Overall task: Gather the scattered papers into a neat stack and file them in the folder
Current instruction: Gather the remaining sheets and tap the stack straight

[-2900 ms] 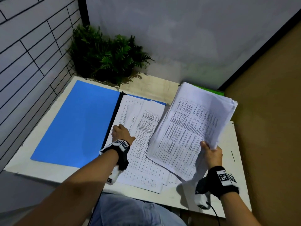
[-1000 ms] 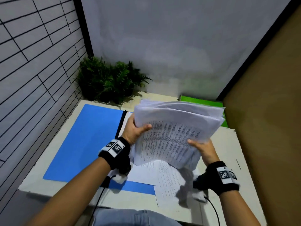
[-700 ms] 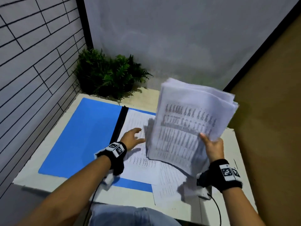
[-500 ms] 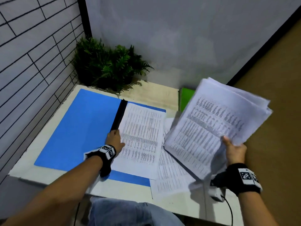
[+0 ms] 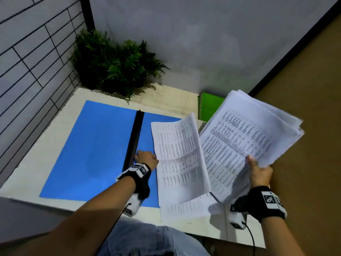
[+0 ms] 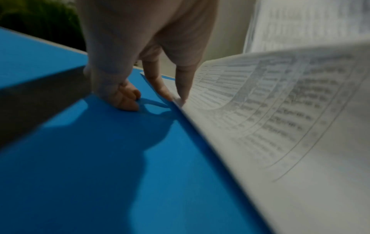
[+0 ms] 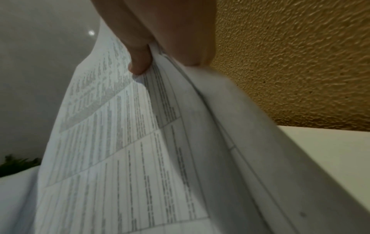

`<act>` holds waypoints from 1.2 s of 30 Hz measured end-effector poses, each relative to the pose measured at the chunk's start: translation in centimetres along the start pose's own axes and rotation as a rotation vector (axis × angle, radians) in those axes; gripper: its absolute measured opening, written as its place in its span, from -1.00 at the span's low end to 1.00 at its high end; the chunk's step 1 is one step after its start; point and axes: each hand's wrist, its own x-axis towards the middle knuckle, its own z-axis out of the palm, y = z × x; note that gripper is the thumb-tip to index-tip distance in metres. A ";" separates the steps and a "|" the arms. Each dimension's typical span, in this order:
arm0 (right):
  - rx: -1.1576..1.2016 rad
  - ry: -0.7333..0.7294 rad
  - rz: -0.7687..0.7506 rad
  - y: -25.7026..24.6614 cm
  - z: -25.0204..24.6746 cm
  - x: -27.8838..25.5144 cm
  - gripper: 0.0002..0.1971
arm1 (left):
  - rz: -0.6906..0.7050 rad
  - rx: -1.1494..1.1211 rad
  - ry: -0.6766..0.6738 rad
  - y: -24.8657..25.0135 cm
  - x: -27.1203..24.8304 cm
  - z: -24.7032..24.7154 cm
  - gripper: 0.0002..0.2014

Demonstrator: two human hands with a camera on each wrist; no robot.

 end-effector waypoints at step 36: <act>0.171 -0.258 -0.139 -6.6 1.8 -2.1 -0.80 | 0.439 -0.897 0.134 6.9 -6.3 -14.6 -0.71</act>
